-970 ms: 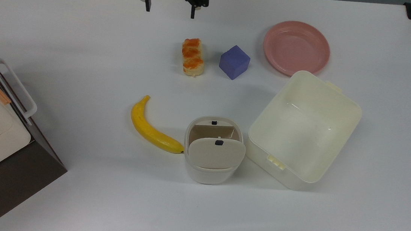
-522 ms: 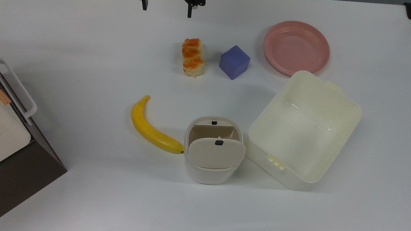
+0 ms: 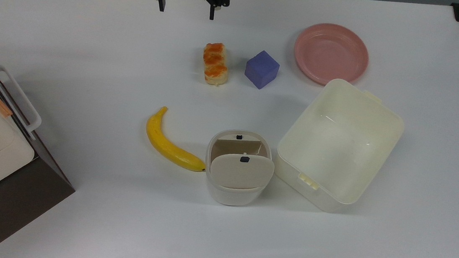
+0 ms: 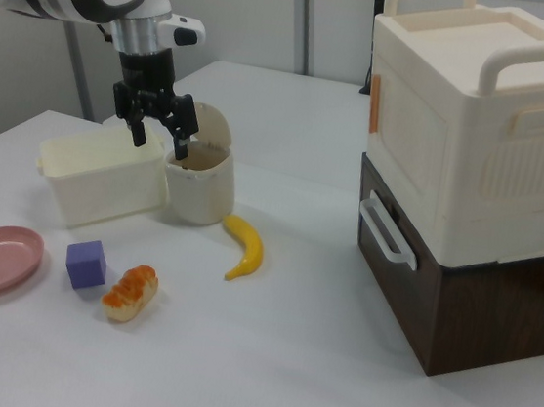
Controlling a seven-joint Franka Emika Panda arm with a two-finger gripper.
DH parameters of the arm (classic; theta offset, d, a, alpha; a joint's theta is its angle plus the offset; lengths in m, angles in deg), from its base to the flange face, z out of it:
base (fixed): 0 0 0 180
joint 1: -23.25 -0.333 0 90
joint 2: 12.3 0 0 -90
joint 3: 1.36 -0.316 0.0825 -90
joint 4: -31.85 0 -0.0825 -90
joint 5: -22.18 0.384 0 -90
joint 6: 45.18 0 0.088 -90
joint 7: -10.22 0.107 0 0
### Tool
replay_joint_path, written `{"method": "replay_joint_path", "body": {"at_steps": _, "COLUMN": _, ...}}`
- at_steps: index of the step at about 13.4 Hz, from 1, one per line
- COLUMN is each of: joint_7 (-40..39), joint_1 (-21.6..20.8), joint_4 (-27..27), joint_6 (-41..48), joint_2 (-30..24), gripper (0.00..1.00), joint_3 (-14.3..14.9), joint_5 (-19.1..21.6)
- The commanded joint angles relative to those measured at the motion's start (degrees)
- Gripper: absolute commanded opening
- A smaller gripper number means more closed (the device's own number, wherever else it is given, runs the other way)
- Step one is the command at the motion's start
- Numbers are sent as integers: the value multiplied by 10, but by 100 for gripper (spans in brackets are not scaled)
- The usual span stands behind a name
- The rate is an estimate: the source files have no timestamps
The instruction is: Close the trash can
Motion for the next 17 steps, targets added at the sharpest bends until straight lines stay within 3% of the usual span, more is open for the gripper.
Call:
{"method": "replay_joint_path", "body": {"at_steps": 1, "joint_7": -6, "joint_1": -8, "joint_4": -1, "joint_6": 10, "joint_2": -4, "gripper": 100, "joint_3": 5, "joint_5": 12}}
{"method": "replay_joint_path", "body": {"at_steps": 4, "joint_7": -46, "joint_1": -10, "joint_4": -5, "joint_6": -2, "joint_2": -1, "gripper": 71, "joint_3": 3, "joint_5": 17}}
{"method": "replay_joint_path", "body": {"at_steps": 5, "joint_7": -67, "joint_1": -8, "joint_4": -4, "joint_6": -17, "joint_2": -1, "gripper": 51, "joint_3": 4, "joint_5": 42}}
{"method": "replay_joint_path", "body": {"at_steps": 7, "joint_7": -95, "joint_1": -6, "joint_4": -4, "joint_6": -28, "joint_2": 0, "gripper": 26, "joint_3": 5, "joint_5": 64}}
{"method": "replay_joint_path", "body": {"at_steps": 10, "joint_7": -95, "joint_1": -8, "joint_4": -2, "joint_6": -108, "joint_2": 26, "gripper": 0, "joint_3": 1, "joint_5": 82}}
{"method": "replay_joint_path", "body": {"at_steps": 14, "joint_7": -87, "joint_1": -10, "joint_4": 2, "joint_6": -255, "joint_2": 53, "gripper": 0, "joint_3": -2, "joint_5": 131}}
{"method": "replay_joint_path", "body": {"at_steps": 17, "joint_7": -13, "joint_1": -37, "joint_4": 68, "joint_6": -411, "joint_2": 134, "gripper": 0, "joint_3": -2, "joint_5": 135}}
